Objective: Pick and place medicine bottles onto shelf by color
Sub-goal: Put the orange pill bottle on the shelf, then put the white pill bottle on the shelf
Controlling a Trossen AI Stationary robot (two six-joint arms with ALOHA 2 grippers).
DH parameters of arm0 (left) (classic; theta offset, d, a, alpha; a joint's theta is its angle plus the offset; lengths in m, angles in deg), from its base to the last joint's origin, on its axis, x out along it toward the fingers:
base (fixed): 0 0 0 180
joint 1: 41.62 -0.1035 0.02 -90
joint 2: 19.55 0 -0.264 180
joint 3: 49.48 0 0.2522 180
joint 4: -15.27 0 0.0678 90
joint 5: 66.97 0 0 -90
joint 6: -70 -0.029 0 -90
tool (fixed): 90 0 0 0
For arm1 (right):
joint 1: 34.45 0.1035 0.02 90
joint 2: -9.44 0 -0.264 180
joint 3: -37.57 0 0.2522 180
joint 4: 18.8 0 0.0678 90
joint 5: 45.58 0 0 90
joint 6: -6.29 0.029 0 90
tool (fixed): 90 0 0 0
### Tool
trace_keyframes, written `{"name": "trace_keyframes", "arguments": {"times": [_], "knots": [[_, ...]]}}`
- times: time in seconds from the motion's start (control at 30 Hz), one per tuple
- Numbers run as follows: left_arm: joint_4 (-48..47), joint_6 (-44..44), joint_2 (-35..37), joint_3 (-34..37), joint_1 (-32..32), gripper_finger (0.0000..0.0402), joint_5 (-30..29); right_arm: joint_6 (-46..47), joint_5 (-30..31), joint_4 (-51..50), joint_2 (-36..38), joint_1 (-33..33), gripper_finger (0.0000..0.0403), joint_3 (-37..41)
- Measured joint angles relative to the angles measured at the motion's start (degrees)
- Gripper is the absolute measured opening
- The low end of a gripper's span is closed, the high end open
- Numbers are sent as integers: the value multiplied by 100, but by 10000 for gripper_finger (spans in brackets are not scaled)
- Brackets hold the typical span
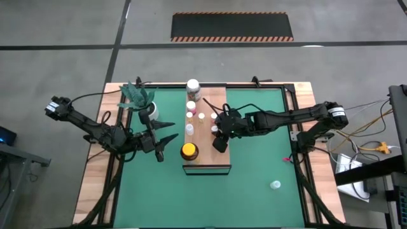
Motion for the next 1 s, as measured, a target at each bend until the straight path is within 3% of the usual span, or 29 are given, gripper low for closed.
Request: {"name": "trace_keyframes", "arguments": {"times": [0.6, 0.83, 1.0], "knots": [[0, 0, 0, 0, 0, 178, 0, -77, 2, -167, -2, -2, 181, -319], [0, 0, 0, 0, 0, 178, 0, -87, -6, -997, 24, 16, 182, -879], [0, 2, 0, 0, 0, 178, 2, 216, -432, -1912, 89, 96, 182, -1381]]}}
